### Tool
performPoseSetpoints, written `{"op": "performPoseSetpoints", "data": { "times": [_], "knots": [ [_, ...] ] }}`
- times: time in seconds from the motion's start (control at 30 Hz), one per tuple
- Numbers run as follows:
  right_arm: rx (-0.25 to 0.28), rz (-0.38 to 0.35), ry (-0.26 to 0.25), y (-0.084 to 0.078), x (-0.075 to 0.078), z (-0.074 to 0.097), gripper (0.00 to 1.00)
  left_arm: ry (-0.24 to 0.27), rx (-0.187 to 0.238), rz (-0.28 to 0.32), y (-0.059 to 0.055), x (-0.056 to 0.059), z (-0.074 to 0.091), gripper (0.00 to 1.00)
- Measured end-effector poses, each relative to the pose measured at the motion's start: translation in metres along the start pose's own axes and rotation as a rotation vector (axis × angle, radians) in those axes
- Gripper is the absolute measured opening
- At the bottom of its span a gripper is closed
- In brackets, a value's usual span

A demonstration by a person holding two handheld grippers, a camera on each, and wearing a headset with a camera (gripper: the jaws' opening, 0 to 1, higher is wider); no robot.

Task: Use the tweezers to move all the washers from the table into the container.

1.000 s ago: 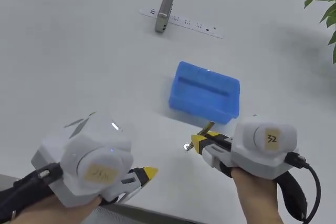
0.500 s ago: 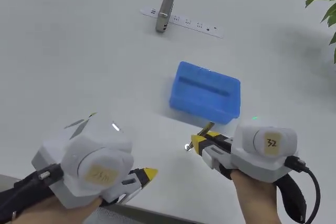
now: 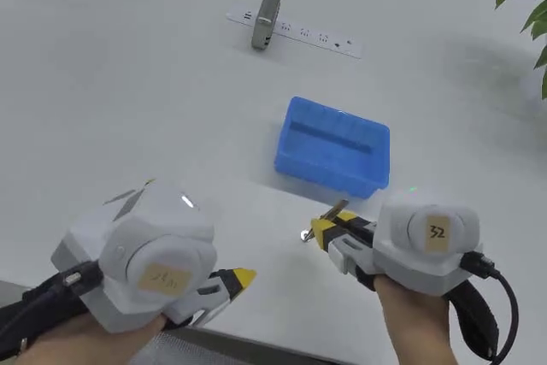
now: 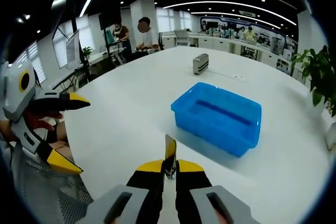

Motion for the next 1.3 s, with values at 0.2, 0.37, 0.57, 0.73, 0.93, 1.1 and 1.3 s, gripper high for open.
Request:
{"op": "performPoseSetpoints", "data": {
  "times": [0.2, 0.37, 0.57, 0.73, 0.93, 1.1, 1.3],
  "knots": [
    [0.045, -0.021, 0.009, 0.016, 0.002, 0.01, 0.03, -0.001, 0.004, 0.001, 0.0, 0.0, 0.0, 0.85],
    [0.09, -0.022, 0.001, 0.033, 0.006, 0.018, 0.03, 0.0, 0.007, 0.006, 0.0, 0.0, 0.001, 0.85],
    [0.143, -0.003, -0.013, 0.056, 0.015, 0.024, 0.04, -0.002, 0.006, 0.007, 0.0, 0.0, 0.001, 0.85],
    [0.172, 0.005, -0.03, 0.071, 0.025, 0.022, 0.04, -0.004, 0.003, 0.009, 0.0, 0.0, 0.0, 0.85],
    [0.192, 0.01, -0.045, 0.088, 0.036, 0.013, 0.04, -0.003, -0.006, 0.012, -0.001, -0.001, 0.0, 0.85],
    [0.179, 0.014, -0.058, 0.091, 0.047, -0.001, 0.04, -0.005, -0.017, 0.004, -0.001, 0.0, -0.001, 0.85],
    [0.13, 0.003, -0.056, 0.082, 0.054, -0.018, 0.04, -0.013, -0.026, 0.007, -0.002, 0.001, -0.003, 0.85]
  ]
}}
Point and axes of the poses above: the centre of the closed fingertips' face, and the gripper's own axes: z roughly backward along the fingers, x roughly to its right, y roughly out of its top, the point moved 8 cm from there along z, roughly backward along the fingers, and after that the axes turned 8 degrees about -x, right-handed, at the moved point
